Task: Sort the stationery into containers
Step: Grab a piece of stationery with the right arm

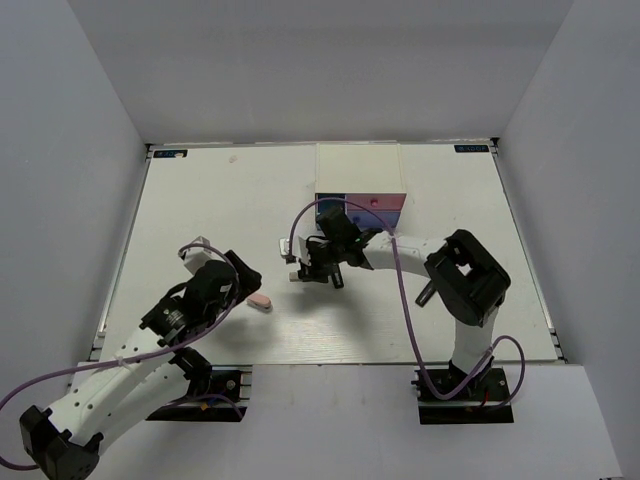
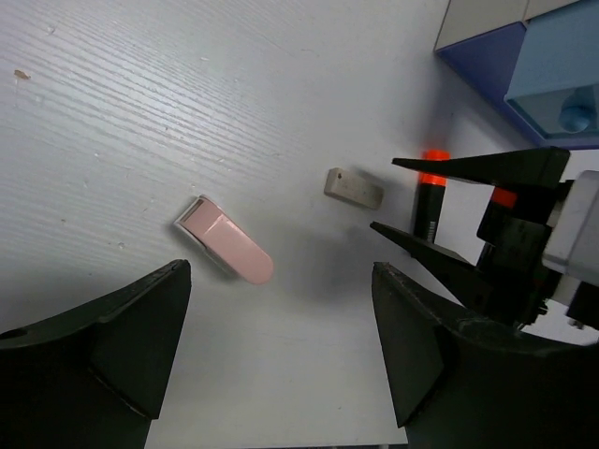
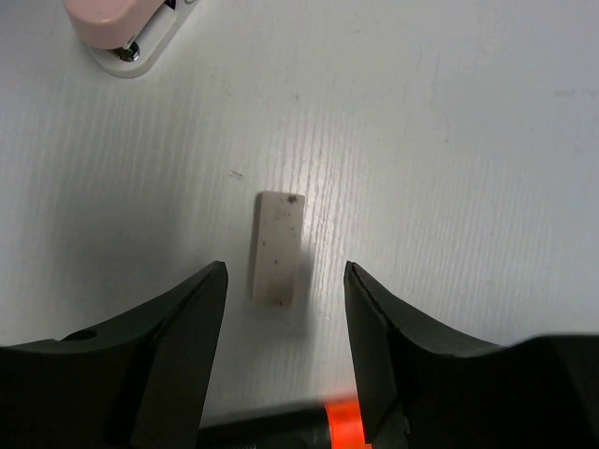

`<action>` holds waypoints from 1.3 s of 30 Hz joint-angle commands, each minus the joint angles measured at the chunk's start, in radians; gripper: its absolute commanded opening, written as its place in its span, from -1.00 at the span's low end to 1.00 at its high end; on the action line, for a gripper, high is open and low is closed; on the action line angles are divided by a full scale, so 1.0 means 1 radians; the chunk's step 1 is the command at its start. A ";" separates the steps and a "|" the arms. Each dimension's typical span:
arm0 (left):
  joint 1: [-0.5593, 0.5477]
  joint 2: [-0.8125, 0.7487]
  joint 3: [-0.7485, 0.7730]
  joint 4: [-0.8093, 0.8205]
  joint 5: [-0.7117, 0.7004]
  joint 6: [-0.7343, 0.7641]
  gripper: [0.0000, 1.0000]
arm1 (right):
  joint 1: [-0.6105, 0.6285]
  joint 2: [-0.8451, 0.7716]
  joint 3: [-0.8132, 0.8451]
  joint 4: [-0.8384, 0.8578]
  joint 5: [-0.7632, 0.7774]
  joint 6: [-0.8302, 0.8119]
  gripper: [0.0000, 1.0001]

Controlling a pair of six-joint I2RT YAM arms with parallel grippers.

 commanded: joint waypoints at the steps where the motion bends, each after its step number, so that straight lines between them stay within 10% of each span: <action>1: 0.002 -0.011 -0.003 -0.033 -0.011 -0.026 0.76 | 0.013 0.039 0.065 -0.052 -0.009 0.008 0.18; 15: 0.002 -0.001 -0.023 -0.003 0.029 -0.008 0.84 | 0.027 0.143 0.117 -0.124 -0.045 0.011 0.04; 21: 0.002 0.008 -0.042 0.046 0.080 -0.008 0.87 | 0.030 0.140 0.135 -0.210 -0.081 -0.027 -0.72; 39: 0.002 0.049 -0.041 0.046 0.089 -0.128 0.94 | 0.022 -0.430 0.008 -0.056 -0.050 0.222 -0.99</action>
